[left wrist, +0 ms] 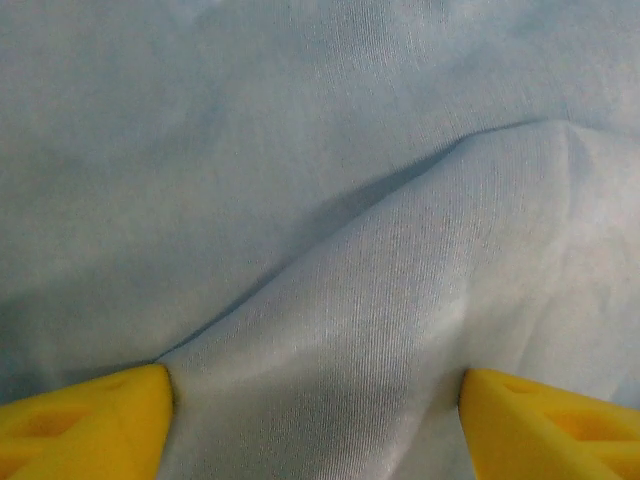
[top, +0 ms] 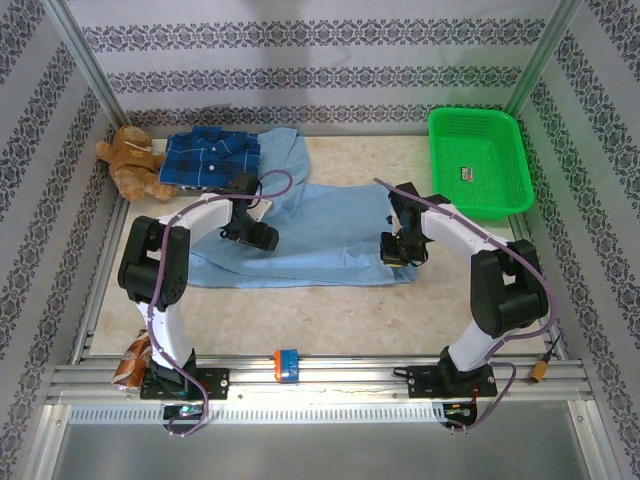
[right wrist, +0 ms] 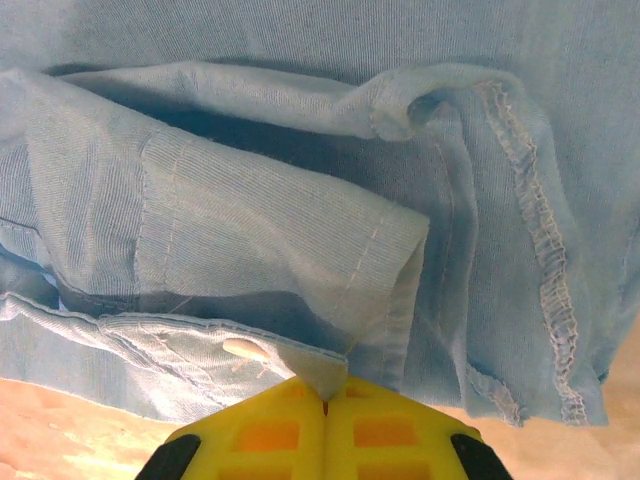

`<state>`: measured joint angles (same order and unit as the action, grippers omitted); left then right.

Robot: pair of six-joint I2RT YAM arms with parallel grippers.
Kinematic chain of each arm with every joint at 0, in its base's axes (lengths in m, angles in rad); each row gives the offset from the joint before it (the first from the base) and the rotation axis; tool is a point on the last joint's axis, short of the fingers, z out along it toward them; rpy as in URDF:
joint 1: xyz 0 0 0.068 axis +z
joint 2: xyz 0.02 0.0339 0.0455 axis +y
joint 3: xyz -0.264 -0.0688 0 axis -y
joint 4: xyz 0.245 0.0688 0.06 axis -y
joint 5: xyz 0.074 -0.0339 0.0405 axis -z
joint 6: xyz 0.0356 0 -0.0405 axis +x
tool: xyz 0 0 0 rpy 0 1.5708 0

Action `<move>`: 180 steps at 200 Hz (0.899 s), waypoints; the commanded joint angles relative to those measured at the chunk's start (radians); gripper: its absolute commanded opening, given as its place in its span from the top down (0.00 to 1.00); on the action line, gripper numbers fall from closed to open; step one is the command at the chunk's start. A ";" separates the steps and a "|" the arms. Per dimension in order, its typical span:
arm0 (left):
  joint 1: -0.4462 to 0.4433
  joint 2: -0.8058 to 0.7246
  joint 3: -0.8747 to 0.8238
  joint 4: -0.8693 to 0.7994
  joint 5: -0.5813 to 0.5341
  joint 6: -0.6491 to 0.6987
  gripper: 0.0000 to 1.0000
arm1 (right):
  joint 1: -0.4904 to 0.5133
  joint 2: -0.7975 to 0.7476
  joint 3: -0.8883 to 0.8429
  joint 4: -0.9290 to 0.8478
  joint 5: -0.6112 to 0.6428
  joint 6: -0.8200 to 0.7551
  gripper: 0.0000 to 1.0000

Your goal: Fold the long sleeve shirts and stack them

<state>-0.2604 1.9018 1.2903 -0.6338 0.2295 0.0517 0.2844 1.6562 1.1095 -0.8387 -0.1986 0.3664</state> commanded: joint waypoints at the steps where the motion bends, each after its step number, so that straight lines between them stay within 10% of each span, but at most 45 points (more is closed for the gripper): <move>1: -0.013 0.019 0.027 0.043 -0.028 0.044 0.24 | 0.009 0.007 0.024 -0.028 0.004 -0.011 1.00; 42: -0.014 0.029 -0.010 0.091 0.057 0.103 0.36 | 0.010 0.004 0.023 -0.033 0.007 -0.012 1.00; 100: -0.014 0.065 0.044 0.045 0.048 0.084 0.89 | 0.010 0.000 0.029 -0.028 0.010 -0.009 1.00; 180: 0.029 -0.023 -0.025 0.117 -0.033 -0.064 0.94 | -0.006 -0.011 0.063 -0.074 0.028 -0.014 1.00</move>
<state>-0.2493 1.9167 1.2839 -0.5385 0.2348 0.0406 0.2840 1.6566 1.1492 -0.8658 -0.1986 0.3626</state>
